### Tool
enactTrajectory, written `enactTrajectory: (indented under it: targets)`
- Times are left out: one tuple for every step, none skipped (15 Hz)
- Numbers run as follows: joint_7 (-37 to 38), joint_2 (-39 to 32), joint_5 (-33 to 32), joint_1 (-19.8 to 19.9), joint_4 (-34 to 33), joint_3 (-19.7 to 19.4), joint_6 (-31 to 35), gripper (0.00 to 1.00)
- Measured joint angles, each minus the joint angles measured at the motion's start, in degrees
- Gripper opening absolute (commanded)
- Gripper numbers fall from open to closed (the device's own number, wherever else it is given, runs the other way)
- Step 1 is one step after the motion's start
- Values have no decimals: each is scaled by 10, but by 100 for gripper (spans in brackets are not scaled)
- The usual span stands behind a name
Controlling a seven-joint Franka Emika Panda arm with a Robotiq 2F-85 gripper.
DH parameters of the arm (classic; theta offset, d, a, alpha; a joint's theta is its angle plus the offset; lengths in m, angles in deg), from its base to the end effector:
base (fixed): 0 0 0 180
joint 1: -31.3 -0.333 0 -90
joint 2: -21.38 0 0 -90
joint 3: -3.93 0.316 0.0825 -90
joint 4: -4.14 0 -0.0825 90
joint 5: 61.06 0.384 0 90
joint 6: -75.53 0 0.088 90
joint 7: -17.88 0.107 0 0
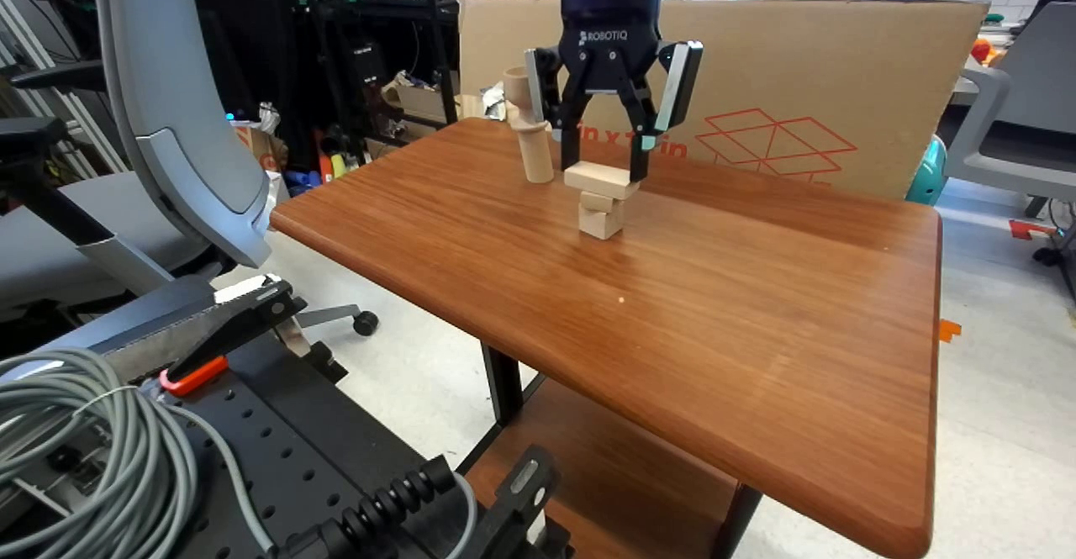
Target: Pick up the rectangle and put it on the table
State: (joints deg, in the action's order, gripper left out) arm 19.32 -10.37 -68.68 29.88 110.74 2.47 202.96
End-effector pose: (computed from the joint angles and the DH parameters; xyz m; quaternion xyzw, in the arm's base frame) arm 0.6197 -0.0040 0.2048 0.9934 0.0336 -0.0944 0.0567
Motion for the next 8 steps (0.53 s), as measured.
enactTrajectory:
  targets:
    - [0, 0, 0, 0, -1, 0, 0, 42]
    - [0, 1, 0, 0, -3, 0, 0, 42]
    - [0, 5, 1, 1, -6, 0, 0, 42]
    - [0, 9, 2, 4, -11, -1, 0, 42]
    - [0, 14, 4, 8, -18, -2, -1, 42]
    - [0, 19, 4, 13, -26, -3, -2, 42]
    - [0, 22, 5, 19, -36, -6, -5, 42]
    - [0, 22, 5, 25, -49, -8, -11, 42]
